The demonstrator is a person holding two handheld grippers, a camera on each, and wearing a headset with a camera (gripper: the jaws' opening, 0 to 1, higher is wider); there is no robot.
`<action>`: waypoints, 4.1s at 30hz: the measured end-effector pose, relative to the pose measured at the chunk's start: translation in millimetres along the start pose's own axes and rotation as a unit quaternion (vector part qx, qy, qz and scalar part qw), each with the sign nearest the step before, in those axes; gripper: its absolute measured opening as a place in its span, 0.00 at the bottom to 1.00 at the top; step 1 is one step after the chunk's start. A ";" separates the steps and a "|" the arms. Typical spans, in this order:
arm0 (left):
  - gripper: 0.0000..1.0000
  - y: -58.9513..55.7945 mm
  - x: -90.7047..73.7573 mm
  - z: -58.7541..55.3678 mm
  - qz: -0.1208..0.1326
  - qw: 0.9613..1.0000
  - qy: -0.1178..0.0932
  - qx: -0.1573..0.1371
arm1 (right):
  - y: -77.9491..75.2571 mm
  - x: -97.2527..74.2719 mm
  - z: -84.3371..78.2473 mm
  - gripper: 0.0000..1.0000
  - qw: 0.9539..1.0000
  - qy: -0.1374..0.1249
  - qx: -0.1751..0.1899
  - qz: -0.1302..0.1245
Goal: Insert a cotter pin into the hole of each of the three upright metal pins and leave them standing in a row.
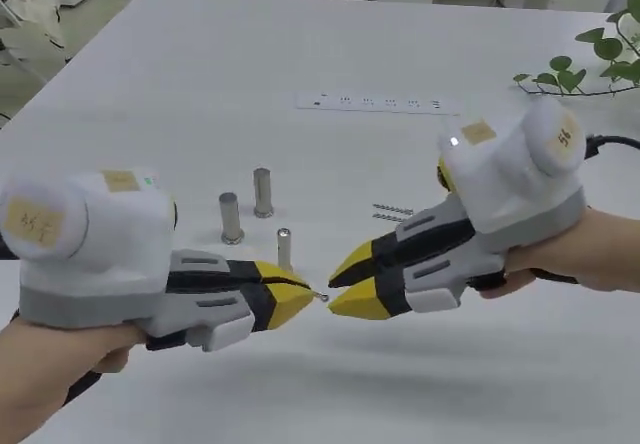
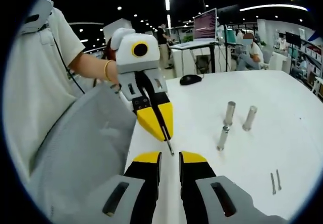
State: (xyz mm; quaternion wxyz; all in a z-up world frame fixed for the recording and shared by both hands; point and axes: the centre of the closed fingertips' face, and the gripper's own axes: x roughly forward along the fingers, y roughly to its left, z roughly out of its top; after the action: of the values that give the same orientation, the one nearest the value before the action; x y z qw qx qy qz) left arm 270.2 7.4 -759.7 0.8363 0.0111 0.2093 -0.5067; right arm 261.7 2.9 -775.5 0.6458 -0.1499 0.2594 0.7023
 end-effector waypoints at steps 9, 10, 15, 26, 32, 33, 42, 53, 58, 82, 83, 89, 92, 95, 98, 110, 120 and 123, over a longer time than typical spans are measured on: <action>0.00 -12.6 1.1 1.2 -0.029 0.999 0.006 0.024 | 11.0 -1.0 1.3 0.12 1.000 -0.011 -0.002 0.027; 0.00 -12.9 1.1 0.9 -0.030 0.999 0.007 0.025 | 12.3 -1.0 2.0 0.11 0.999 -0.013 -0.002 0.031; 0.00 -16.7 0.9 2.4 -0.040 0.999 0.003 0.030 | 16.3 -0.7 1.4 0.07 0.999 -0.012 -0.004 0.042; 0.00 -17.7 -0.8 2.8 -0.044 0.998 0.001 0.035 | 17.0 1.0 1.7 0.04 0.999 -0.010 -0.012 0.045; 0.01 -16.3 -0.1 2.8 -0.040 0.999 0.000 0.038 | 16.0 2.1 1.6 0.02 0.999 0.010 -0.026 0.039; 0.01 -16.5 0.2 1.8 -0.039 0.998 0.002 0.041 | 16.1 2.0 0.9 0.02 0.999 0.017 -0.030 0.039; 0.08 -0.8 -1.2 -4.6 0.008 0.999 0.006 0.040 | 2.3 -3.3 3.1 0.02 0.998 0.042 -0.039 0.011; 0.17 27.8 -4.8 -6.0 0.081 0.996 -0.008 0.034 | -14.8 -2.2 -7.3 0.02 0.995 0.103 -0.006 -0.018; 0.18 40.2 -5.3 -10.0 0.111 0.993 -0.007 0.029 | -24.6 -1.5 -8.6 0.02 0.993 0.117 0.006 -0.033; 0.23 97.0 13.6 -27.0 0.204 0.979 0.023 -0.010 | -73.5 4.8 -26.5 0.02 0.972 0.206 0.057 -0.102; 0.23 98.4 15.1 -28.0 0.205 0.978 0.025 -0.010 | -75.5 5.2 -27.1 0.02 0.971 0.210 0.055 -0.104; 0.22 105.4 20.3 -31.8 0.213 0.976 0.032 -0.014 | -81.7 9.6 -27.1 0.02 0.968 0.218 0.071 -0.100; 0.22 107.7 23.2 -33.6 0.216 0.976 0.034 -0.016 | -85.5 11.1 -28.7 0.02 0.965 0.229 0.079 -0.101; 0.21 110.3 25.5 -36.0 0.218 0.975 0.037 -0.019 | -88.1 12.7 -29.2 0.02 0.963 0.238 0.078 -0.102; 0.19 113.9 27.7 -37.8 0.223 0.974 0.038 -0.022 | -90.7 15.9 -29.9 0.02 0.961 0.246 0.077 -0.101; 0.12 118.9 33.1 -41.1 0.224 0.973 0.035 -0.037 | -98.1 20.9 -31.2 0.02 0.955 0.270 0.070 -0.099; 0.08 119.1 33.5 -41.5 0.220 0.974 0.029 -0.040 | -97.7 23.7 -27.8 0.02 0.954 0.278 0.057 -0.095; 0.08 119.0 33.3 -41.5 0.220 0.974 0.027 -0.039 | -98.0 25.3 -26.5 0.02 0.954 0.280 0.053 -0.094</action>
State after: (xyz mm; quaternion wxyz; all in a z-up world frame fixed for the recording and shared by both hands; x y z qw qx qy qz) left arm 370.8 46.8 -832.6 0.9210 0.0385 0.2440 -0.3013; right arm 351.8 12.2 -827.7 0.6172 -0.3295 0.4515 0.5537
